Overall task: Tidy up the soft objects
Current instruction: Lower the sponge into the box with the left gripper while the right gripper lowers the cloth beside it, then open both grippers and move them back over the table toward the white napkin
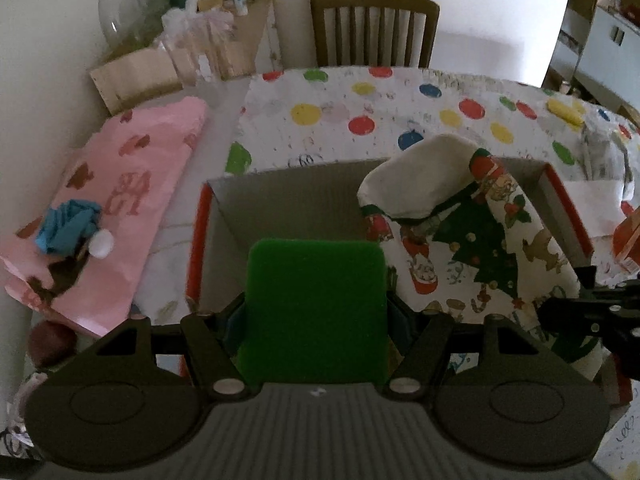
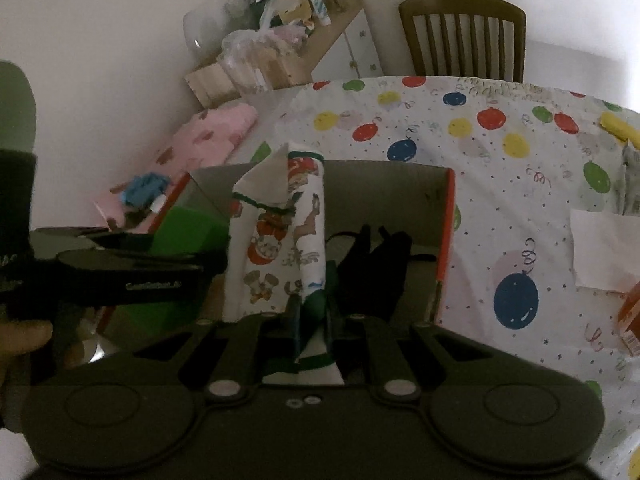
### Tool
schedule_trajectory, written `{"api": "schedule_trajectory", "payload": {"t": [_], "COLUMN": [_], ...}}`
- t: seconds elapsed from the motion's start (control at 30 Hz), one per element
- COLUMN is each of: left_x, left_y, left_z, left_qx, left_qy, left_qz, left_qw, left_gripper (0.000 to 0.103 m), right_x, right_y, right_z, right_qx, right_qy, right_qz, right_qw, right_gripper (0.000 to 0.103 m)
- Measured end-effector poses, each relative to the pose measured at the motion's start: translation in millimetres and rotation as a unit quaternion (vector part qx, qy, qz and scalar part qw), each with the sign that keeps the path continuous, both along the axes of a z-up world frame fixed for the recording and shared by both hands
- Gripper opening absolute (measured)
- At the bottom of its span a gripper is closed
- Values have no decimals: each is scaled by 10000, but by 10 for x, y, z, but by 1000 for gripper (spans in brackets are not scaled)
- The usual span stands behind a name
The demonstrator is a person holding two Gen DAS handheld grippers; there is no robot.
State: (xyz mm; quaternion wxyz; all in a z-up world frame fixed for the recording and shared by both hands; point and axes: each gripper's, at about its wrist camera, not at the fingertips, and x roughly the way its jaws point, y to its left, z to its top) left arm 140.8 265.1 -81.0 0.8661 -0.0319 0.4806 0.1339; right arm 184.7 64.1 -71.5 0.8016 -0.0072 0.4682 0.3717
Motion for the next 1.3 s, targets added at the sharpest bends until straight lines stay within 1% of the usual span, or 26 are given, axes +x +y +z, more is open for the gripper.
{"api": "schedule_trajectory", "payload": {"t": [0.1,0.33,0.4,0.47,0.57,0.63,0.7,0.8,0.93,1.0,1.03,1.17,1.3], "left_x": [46,105,107,101,63,48,28,-23,-90,-123,-150,-252,-327], "left_y": [13,-10,8,29,69,77,72,73,25,-12,-47,-187,-305], "left_z": [-110,-295,-318,-318,-288,-270,-240,-186,-113,-70,-37,98,236], "left_qx": [-91,-33,-39,-90,-267,-289,-264,-294,-299,-305,-302,-182,-277], "left_qy": [128,310,342,335,223,182,152,78,18,0,-40,-247,-453], "left_qz": [3,-47,-15,45,191,230,265,338,308,261,213,37,3], "left_qw": [9999,9995,9994,9994,9992,9992,9992,9990,9991,9992,9993,9995,9986], "left_gripper": [69,69,70,70,70,72,75,75,75,77,79,81,81], "right_x": [22,-31,-53,-94,-148,-185,-215,-249,-262,-266,-271,-278,-281], "right_y": [23,38,42,35,22,5,-18,-59,-163,-235,-271,-416,-588], "right_z": [3,66,89,124,164,194,224,268,314,342,357,419,492], "right_qx": [-54,-196,-199,-201,-216,-195,-152,-121,-35,18,33,108,237], "right_qy": [-69,-174,-220,-340,-459,-521,-588,-731,-744,-767,-788,-851,-878], "right_qz": [34,199,286,361,464,528,619,709,713,711,715,714,715], "right_qw": [10000,9995,9991,9986,9976,9971,9962,9947,9947,9945,9943,9938,9933], "right_gripper": [13,27,37,41,49,54,62,64,65,69,69,73,78]}}
